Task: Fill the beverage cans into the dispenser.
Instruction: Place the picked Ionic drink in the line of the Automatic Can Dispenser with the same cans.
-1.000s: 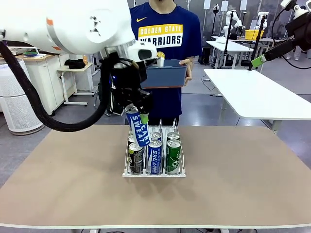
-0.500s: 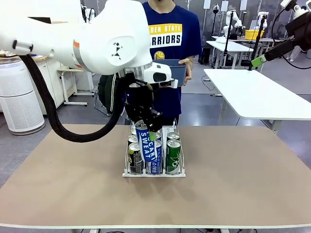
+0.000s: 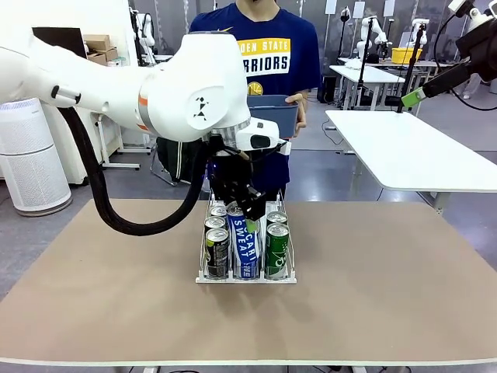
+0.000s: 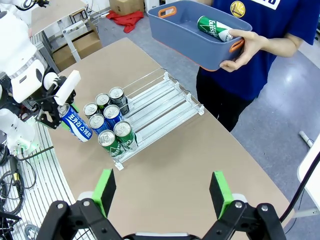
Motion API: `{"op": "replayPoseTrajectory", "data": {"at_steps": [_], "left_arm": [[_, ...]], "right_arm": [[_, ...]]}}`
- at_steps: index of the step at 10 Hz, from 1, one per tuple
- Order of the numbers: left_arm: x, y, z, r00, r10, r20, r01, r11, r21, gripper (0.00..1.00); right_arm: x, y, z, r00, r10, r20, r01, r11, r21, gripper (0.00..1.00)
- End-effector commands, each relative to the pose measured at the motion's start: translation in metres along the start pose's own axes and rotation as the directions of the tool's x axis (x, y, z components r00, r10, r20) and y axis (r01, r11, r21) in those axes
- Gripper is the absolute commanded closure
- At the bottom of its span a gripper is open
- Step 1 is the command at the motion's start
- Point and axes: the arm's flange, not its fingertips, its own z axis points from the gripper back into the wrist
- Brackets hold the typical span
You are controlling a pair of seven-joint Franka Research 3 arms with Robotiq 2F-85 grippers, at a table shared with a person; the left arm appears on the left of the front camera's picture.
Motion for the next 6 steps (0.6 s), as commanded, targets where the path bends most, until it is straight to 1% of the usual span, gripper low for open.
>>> {"op": "replayPoseTrajectory", "data": {"at_steps": [1,3,4,5,6], "left_arm": [[0.010,0.014,-0.004,1.000,-0.019,0.009,0.019,1.000,0.013,0.43],[0.014,0.027,-0.009,1.000,-0.017,-0.014,0.017,1.000,0.013,0.43],[0.020,0.034,-0.011,1.000,0.003,-0.011,-0.003,1.000,0.023,0.43],[0.029,0.043,-0.013,0.999,0.029,0.014,-0.029,0.999,0.015,0.43],[0.029,0.048,-0.011,0.999,0.027,0.025,-0.027,0.999,0.021,0.43]], "right_arm": [[-0.002,-0.001,-0.002,1.000,0.017,0.019,-0.017,0.999,0.030,0.00],[-0.002,-0.001,-0.002,1.000,0.017,0.019,-0.017,0.999,0.030,0.00],[-0.002,-0.001,-0.002,1.000,0.017,0.019,-0.017,0.999,0.030,0.00],[-0.002,-0.001,-0.002,1.000,0.017,0.019,-0.017,0.999,0.030,0.00],[-0.002,-0.001,-0.002,1.000,0.017,0.019,-0.017,0.999,0.030,0.00]]}}
